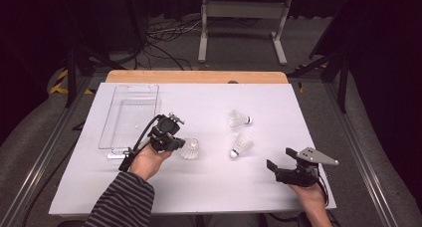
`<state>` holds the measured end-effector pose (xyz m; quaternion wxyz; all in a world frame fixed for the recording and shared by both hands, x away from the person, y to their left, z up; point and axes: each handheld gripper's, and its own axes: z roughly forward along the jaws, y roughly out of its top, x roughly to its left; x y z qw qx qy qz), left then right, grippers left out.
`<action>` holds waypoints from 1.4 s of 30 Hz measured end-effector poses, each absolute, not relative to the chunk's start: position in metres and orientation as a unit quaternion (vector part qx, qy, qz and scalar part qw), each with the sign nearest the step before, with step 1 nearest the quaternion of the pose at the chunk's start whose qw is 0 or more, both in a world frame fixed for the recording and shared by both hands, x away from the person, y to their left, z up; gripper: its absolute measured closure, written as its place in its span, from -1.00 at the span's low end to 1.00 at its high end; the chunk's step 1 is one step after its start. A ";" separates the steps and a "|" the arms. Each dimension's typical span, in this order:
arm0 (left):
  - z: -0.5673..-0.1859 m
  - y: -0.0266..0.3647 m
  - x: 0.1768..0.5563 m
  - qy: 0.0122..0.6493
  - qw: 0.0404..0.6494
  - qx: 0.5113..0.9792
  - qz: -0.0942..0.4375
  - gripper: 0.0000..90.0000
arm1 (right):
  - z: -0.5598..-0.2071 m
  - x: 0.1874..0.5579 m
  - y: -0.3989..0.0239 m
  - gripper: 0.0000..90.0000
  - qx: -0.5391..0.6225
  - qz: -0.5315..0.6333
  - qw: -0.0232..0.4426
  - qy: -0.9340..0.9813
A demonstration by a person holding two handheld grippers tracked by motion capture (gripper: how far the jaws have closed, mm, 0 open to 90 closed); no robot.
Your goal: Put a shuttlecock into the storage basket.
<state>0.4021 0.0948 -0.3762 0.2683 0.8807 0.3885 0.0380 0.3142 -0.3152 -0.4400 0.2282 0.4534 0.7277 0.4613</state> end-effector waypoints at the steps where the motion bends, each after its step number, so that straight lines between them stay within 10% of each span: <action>1: -0.376 0.096 0.402 0.388 0.270 0.880 0.038 0.99 | -0.440 0.314 -0.315 -0.77 0.454 0.461 0.228 0.727; 42: -0.345 0.136 0.389 0.390 0.301 0.869 0.050 0.99 | -0.440 0.315 -0.315 -0.77 0.454 0.460 0.226 0.729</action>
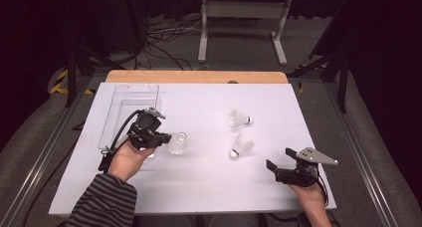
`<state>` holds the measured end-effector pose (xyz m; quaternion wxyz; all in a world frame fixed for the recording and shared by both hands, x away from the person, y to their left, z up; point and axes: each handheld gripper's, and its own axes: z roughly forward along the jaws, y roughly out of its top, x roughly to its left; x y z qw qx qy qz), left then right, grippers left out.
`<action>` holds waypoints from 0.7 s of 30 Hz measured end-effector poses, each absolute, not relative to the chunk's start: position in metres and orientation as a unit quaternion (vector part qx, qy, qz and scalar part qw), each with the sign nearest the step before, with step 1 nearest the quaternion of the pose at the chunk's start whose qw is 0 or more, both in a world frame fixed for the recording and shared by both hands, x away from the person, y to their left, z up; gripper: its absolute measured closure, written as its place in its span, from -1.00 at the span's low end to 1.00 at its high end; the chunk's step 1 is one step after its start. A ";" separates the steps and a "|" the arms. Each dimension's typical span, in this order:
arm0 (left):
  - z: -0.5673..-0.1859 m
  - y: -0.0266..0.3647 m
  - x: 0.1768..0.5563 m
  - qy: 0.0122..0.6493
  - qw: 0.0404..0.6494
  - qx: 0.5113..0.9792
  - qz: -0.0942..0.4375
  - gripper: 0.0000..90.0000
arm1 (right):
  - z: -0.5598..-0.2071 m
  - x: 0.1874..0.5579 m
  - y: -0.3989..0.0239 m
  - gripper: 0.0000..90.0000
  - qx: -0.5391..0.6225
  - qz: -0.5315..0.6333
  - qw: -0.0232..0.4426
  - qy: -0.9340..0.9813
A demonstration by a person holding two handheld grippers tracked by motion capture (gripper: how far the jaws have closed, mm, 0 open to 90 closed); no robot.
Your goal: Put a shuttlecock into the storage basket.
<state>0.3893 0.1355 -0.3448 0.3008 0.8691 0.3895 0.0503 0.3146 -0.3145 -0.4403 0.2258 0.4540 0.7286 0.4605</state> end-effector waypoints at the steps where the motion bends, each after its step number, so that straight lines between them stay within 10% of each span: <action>1: -0.344 0.136 0.389 0.390 0.301 0.869 0.051 0.99 | -0.440 0.315 -0.315 -0.77 0.454 0.461 0.226 0.729; 21: -0.325 0.154 0.391 0.402 0.310 0.858 0.072 0.99 | -0.441 0.315 -0.314 -0.77 0.453 0.459 0.226 0.730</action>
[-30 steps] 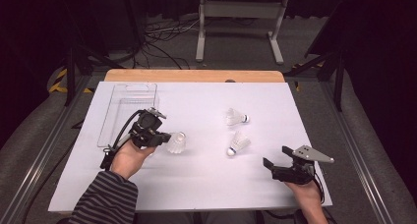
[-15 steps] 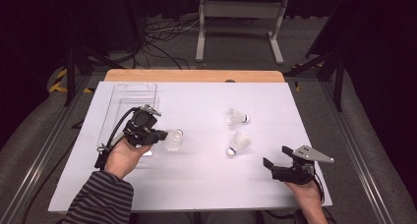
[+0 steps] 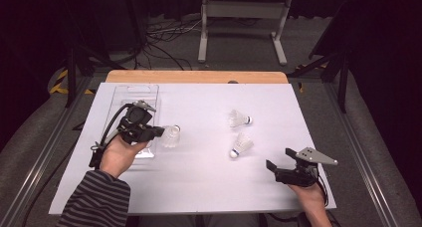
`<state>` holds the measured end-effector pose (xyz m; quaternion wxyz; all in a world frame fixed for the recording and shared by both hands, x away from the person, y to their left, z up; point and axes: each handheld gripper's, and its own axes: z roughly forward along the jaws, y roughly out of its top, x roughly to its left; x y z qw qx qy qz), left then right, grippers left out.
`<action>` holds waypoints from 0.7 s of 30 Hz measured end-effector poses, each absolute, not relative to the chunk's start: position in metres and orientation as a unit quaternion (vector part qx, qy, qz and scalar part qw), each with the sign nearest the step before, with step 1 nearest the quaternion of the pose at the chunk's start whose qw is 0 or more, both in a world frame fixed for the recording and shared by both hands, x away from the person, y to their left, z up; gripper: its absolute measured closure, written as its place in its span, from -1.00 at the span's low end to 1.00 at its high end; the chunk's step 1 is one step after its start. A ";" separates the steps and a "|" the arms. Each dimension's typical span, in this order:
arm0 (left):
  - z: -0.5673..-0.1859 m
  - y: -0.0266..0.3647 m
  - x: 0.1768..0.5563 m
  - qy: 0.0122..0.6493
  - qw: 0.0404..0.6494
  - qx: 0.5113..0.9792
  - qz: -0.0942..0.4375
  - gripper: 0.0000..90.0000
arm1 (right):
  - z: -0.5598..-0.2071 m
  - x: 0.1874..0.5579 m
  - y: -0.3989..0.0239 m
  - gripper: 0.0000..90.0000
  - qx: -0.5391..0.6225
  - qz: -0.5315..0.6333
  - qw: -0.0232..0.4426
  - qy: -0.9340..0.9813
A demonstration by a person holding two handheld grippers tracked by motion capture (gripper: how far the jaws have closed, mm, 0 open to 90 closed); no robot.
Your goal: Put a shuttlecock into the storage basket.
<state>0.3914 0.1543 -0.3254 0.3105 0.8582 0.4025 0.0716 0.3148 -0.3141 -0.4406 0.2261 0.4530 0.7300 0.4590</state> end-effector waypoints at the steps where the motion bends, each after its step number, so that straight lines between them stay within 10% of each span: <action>1: -0.324 0.157 0.392 0.404 0.311 0.857 0.072 0.99 | -0.441 0.315 -0.314 -0.77 0.453 0.459 0.226 0.730; 21: -0.317 0.185 0.396 0.435 0.318 0.838 0.089 0.99 | -0.441 0.315 -0.314 -0.77 0.452 0.456 0.227 0.732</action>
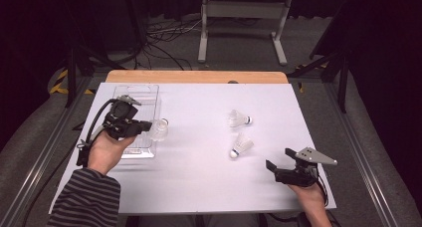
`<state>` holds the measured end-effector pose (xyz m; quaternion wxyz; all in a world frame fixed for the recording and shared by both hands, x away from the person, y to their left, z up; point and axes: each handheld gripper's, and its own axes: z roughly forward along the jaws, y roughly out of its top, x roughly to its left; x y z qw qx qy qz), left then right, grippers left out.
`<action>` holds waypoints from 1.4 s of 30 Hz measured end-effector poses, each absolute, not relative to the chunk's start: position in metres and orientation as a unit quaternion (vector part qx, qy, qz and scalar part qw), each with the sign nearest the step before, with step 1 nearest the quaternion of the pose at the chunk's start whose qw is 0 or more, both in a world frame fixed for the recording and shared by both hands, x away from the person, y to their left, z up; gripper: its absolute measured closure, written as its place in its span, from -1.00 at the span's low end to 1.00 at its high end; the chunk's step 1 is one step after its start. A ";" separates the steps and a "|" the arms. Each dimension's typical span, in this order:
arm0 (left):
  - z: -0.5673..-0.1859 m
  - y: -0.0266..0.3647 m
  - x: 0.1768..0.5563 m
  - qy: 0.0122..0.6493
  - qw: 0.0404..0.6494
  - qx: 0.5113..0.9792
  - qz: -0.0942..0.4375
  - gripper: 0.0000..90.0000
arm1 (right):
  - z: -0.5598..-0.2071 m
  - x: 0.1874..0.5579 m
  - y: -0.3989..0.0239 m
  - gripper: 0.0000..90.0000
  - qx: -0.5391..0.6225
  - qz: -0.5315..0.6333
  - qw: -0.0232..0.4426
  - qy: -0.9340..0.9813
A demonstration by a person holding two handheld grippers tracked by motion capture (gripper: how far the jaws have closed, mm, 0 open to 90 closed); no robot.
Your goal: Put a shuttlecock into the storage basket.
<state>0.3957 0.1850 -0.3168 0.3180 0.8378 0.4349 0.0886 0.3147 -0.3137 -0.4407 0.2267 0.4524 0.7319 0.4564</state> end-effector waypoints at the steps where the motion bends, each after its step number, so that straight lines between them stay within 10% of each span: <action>1: -0.317 0.186 0.396 0.437 0.319 0.836 0.087 0.99 | -0.441 0.315 -0.314 -0.77 0.453 0.456 0.227 0.732; 42: -0.341 0.226 0.442 0.526 0.283 0.795 0.106 0.99 | -0.441 0.315 -0.314 -0.77 0.453 0.458 0.223 0.732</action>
